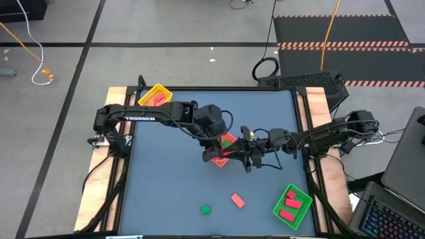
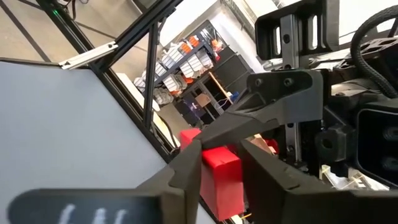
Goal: Sort & place blocks by color
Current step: Put the red block into the green bin
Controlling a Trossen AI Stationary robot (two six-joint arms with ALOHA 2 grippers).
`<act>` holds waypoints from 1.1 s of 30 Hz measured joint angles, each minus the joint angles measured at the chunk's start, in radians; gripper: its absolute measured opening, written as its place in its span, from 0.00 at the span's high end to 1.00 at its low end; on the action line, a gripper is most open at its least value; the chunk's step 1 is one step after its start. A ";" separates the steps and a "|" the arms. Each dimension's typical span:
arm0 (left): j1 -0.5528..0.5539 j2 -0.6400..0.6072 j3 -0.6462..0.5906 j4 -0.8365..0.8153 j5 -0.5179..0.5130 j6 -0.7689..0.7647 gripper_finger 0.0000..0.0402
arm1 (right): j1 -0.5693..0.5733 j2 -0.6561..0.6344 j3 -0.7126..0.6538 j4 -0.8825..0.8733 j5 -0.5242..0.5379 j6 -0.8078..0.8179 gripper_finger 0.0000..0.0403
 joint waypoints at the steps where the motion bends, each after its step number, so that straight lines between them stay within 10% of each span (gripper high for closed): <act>1: 0.000 0.000 0.000 -0.002 0.001 0.000 0.66 | 0.000 0.000 0.000 -0.002 0.000 0.000 0.79; 33: 0.026 -0.025 0.000 0.002 -0.004 0.000 0.42 | 0.000 -0.001 0.000 -0.032 0.032 -0.045 0.87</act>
